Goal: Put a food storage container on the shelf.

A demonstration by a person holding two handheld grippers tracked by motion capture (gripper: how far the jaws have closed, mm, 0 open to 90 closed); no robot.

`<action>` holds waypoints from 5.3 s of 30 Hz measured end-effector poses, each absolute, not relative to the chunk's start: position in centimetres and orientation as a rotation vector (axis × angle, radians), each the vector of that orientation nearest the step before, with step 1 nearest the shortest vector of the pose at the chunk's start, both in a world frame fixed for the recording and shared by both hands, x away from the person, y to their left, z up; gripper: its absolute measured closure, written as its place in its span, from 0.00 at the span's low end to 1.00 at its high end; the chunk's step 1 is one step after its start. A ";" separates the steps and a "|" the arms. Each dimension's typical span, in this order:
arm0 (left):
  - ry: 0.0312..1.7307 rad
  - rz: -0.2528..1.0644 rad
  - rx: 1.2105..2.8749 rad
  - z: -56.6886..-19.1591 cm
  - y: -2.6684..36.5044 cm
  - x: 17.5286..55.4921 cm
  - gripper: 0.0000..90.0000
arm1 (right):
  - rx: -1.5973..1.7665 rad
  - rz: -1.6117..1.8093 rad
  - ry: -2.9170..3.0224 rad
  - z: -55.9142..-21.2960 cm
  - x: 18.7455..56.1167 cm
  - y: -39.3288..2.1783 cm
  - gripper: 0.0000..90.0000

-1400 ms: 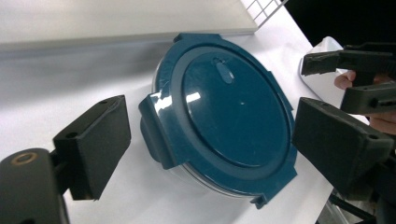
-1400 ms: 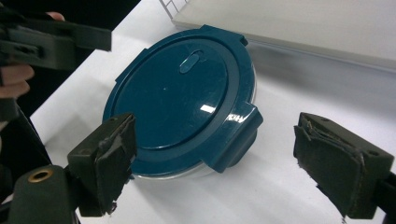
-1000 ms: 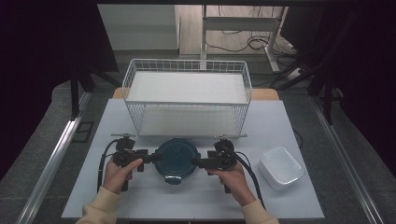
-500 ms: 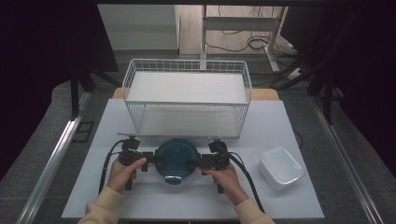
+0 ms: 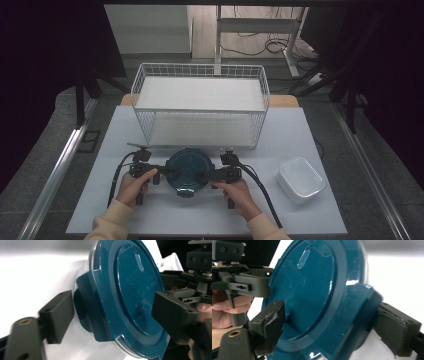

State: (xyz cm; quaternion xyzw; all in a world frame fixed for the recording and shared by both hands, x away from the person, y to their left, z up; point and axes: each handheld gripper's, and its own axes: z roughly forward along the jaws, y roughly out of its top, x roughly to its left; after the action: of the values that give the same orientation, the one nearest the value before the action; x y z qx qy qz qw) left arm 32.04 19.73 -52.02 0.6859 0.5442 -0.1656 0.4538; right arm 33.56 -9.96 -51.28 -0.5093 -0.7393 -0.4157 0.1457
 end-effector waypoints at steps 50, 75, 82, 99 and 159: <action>1.253 -0.227 1.630 -46.6 19.9 28.2 0.46 | -1.358 -1.404 -2.251 -45.5 31.3 -11.5 0.40; 1.190 -0.172 1.622 -44.0 19.4 27.2 0.46 | -1.308 -1.484 -2.315 -42.7 30.1 -12.0 0.41; 1.173 -0.171 1.618 -43.1 19.2 27.3 0.46 | -1.297 -1.509 -2.336 -41.6 29.9 -12.3 0.41; 1.147 -0.165 1.630 -40.2 18.9 29.3 0.46 | -1.308 -1.543 -2.333 -39.0 31.2 -12.8 0.41; 1.058 -0.129 1.658 -26.8 19.3 38.2 0.46 | -1.266 -1.650 -2.347 -25.7 39.1 -13.1 0.44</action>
State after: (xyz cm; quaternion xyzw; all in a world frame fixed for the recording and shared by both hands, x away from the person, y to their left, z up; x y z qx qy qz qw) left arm 38.22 19.27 -26.80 0.7011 0.4473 -0.0547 0.5526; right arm 39.09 -13.05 -25.67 -0.4037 -0.7484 -0.5261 0.0032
